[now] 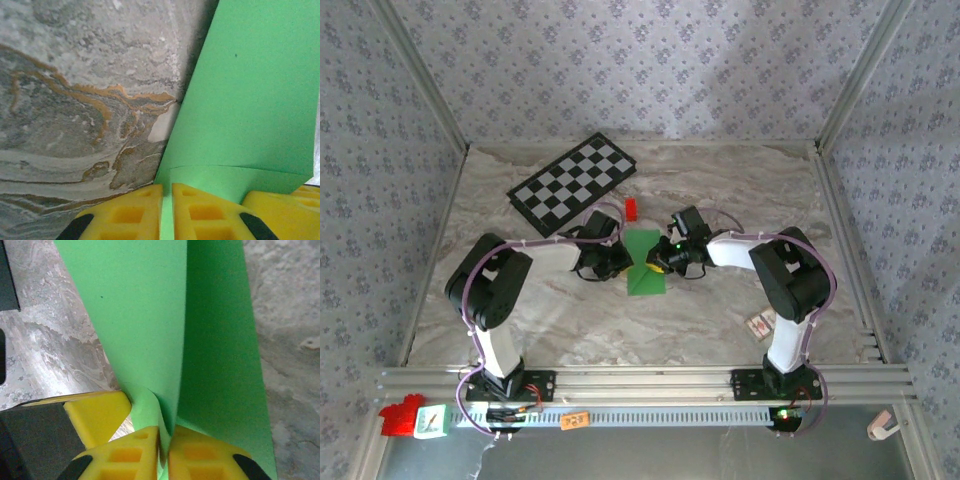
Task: Fold a paper plane with a square sheet of paper (pick it up from the middle)
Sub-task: Pick up the paper from the center of the table.
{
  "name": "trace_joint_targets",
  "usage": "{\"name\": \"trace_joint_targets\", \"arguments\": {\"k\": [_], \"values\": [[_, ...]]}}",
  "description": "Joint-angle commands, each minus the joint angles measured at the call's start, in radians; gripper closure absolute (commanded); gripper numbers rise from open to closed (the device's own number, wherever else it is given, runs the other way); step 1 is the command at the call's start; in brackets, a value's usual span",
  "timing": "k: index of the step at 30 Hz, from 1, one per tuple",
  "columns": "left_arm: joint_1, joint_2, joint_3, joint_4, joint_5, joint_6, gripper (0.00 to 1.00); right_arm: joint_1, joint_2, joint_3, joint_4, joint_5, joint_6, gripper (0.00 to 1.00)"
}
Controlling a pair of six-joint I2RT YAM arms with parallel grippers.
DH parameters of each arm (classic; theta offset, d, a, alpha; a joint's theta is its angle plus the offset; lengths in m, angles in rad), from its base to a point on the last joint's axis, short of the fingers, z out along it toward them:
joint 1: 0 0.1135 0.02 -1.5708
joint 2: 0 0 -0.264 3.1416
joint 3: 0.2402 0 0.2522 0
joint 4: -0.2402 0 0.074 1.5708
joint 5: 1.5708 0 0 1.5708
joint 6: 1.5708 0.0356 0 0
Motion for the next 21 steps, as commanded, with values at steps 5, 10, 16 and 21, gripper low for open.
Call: {"name": "trace_joint_targets", "arguments": {"k": [5, 10, 16, 21], "values": [[0.087, -0.138, -0.018, -0.072, 0.043, 0.076, 0.66, -0.005, -0.078, -0.010, 0.029, 0.028, -0.066, 0.92], [0.164, -0.264, -0.057, -0.041, 0.132, 0.129, 0.39, -0.033, -0.166, 0.007, 0.067, 0.000, -0.118, 0.93], [0.221, -0.396, -0.118, 0.132, 0.256, 0.066, 0.24, -0.083, -0.221, 0.032, 0.192, -0.132, -0.081, 0.93], [0.223, -0.434, -0.144, 0.280, 0.332, -0.020, 0.16, -0.114, -0.223, 0.046, 0.313, -0.225, 0.019, 0.93]]}}
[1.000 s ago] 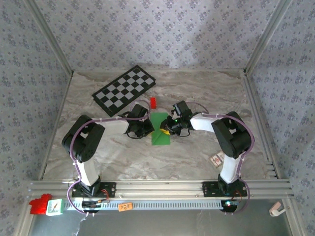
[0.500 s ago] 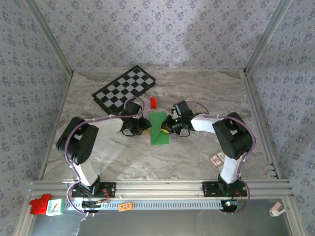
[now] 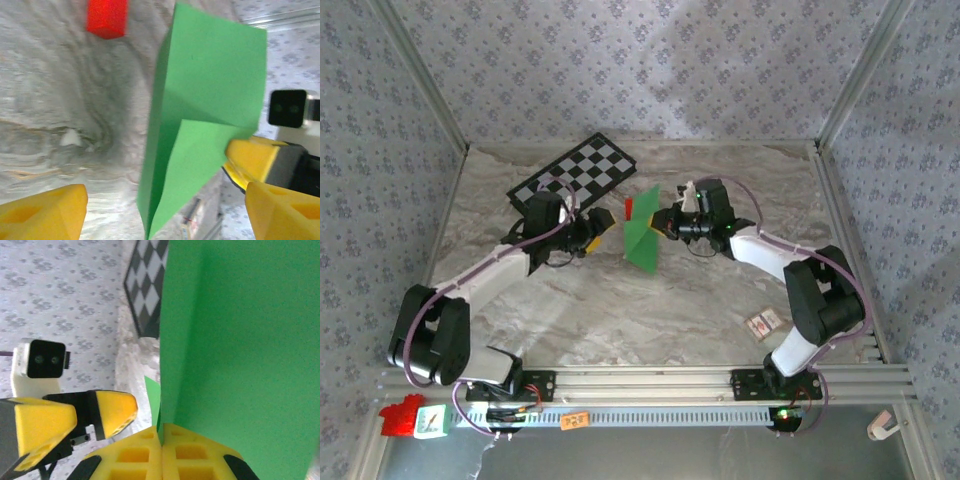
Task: Fold a paper plane with a square sheet of paper (pick it up from the middle)
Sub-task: Pick up the paper from the center of the table, then turn over the paper at the center of the table.
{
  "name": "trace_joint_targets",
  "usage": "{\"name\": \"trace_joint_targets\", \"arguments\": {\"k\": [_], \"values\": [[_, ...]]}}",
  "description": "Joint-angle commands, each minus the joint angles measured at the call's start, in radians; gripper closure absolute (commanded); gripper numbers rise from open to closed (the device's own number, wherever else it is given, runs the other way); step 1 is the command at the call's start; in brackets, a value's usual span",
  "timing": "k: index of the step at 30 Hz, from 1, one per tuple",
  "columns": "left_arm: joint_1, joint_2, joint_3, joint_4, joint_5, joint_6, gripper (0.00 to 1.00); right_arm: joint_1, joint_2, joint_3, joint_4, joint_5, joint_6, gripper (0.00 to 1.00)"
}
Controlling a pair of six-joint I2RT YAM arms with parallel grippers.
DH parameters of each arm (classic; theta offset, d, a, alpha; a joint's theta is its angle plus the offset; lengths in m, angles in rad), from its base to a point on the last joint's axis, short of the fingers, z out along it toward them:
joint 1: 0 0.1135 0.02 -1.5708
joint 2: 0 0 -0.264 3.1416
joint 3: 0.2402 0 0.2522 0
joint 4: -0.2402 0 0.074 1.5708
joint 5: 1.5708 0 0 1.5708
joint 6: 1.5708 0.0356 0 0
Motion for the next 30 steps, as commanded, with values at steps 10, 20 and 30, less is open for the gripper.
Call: {"name": "trace_joint_targets", "arguments": {"k": [10, 20, 30], "values": [[-0.032, 0.018, -0.066, 0.425, 0.170, -0.192, 0.07, -0.030, -0.020, 0.027, 0.310, -0.167, 0.243, 0.91], [-0.048, 0.032, -0.032, 0.458, 0.175, -0.186, 0.22, -0.032, -0.004, 0.020, 0.368, -0.210, 0.311, 0.89], [-0.045, 0.019, -0.038, 0.481, 0.147, -0.205, 0.52, -0.044, -0.007, 0.011, 0.273, -0.211, 0.260, 0.88]]}}
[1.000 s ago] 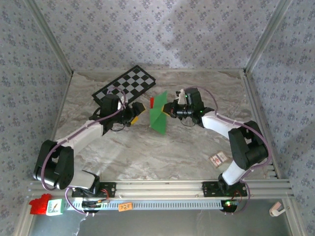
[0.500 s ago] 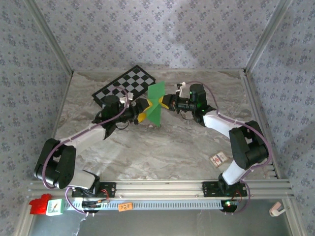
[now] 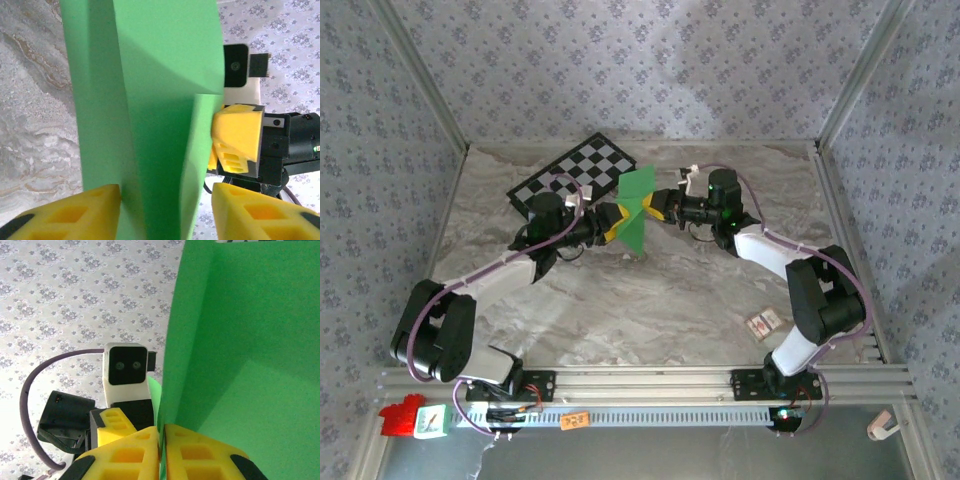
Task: Fold a paper plane with a square sheet of paper (pick it up from the middle)
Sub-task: Turn over the paper at the center of the table.
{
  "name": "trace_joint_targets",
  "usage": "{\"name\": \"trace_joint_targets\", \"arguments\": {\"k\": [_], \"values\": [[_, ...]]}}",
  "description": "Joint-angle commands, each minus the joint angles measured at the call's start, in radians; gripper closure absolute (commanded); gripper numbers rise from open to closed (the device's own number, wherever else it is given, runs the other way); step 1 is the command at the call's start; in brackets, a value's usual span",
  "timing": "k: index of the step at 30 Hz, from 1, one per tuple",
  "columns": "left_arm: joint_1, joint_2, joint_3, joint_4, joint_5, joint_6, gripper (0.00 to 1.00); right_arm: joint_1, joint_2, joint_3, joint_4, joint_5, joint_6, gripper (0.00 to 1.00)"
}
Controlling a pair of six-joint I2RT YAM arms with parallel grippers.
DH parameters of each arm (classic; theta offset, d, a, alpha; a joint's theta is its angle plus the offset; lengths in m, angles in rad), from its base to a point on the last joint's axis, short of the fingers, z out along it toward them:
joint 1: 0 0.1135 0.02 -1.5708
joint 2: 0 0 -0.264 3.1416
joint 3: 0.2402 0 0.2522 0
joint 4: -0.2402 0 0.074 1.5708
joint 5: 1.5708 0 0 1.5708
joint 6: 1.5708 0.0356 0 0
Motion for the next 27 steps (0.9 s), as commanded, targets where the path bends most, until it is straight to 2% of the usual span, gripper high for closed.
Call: {"name": "trace_joint_targets", "arguments": {"k": [1, 11, 15, 18, 22, 27], "values": [[0.003, -0.010, 0.027, 0.046, -0.005, 0.000, 0.55, -0.008, -0.008, 0.011, -0.054, -0.018, -0.036, 0.88], [0.006, 0.011, 0.032, 0.036, -0.008, -0.001, 0.80, -0.008, 0.000, 0.017, -0.095, -0.018, -0.060, 0.83], [0.014, 0.013, 0.031, -0.010, -0.019, 0.017, 0.87, -0.016, -0.017, 0.018, -0.182, 0.009, -0.111, 0.71], [0.023, 0.009, 0.033, -0.079, -0.036, 0.050, 0.93, -0.035, -0.051, 0.028, -0.341, 0.070, -0.207, 0.63], [0.029, -0.017, 0.061, -0.272, -0.084, 0.182, 0.96, -0.072, -0.118, 0.050, -0.575, 0.194, -0.356, 0.56], [0.016, -0.068, 0.201, -0.748, -0.325, 0.521, 0.97, -0.103, -0.191, 0.091, -0.823, 0.409, -0.495, 0.54]]}}
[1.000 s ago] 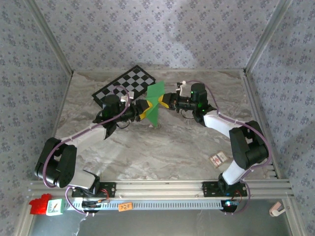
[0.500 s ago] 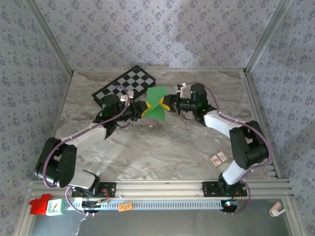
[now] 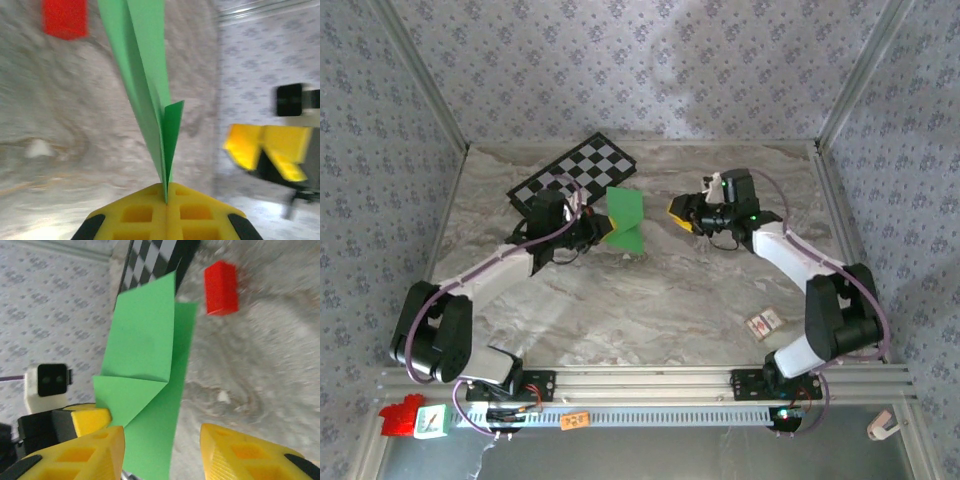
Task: Fold a paper plane with a square sheet of paper (pick it up from the middle)
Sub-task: Turn over the paper at the center of the table.
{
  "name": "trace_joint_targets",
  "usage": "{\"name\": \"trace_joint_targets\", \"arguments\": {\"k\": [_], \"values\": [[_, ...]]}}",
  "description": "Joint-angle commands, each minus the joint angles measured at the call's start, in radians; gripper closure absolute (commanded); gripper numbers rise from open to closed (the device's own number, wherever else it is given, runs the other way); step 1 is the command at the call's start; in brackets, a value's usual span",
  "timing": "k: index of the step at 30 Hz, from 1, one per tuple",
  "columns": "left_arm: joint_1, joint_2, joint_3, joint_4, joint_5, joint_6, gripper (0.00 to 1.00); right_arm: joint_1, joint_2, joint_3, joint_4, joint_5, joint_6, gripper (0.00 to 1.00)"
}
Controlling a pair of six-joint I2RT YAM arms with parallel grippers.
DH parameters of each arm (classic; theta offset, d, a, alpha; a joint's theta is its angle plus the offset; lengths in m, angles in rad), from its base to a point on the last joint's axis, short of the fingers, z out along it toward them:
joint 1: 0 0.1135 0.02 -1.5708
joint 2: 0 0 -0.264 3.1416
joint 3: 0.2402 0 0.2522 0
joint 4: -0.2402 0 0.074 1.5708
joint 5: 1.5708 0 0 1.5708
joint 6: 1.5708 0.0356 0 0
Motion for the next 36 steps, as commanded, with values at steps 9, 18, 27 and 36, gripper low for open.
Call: {"name": "trace_joint_targets", "arguments": {"k": [9, 18, 27, 36], "values": [[-0.152, 0.041, 0.376, -0.793, -0.628, 0.486, 0.97, -0.039, -0.161, -0.001, -0.290, 0.383, -0.190, 0.37], [-0.350, 0.302, 0.573, -1.011, -1.011, 0.471, 0.97, -0.105, -0.206, -0.050, -0.292, 0.380, -0.177, 0.33], [-0.407, 0.520, 0.652, -0.968, -0.762, 0.354, 0.89, -0.147, -0.219, -0.084, -0.289, 0.384, -0.140, 0.35], [-0.350, 0.510, 0.587, -0.766, -0.390, 0.277, 0.59, -0.152, -0.200, -0.097, -0.284, 0.363, -0.125, 0.36]]}}
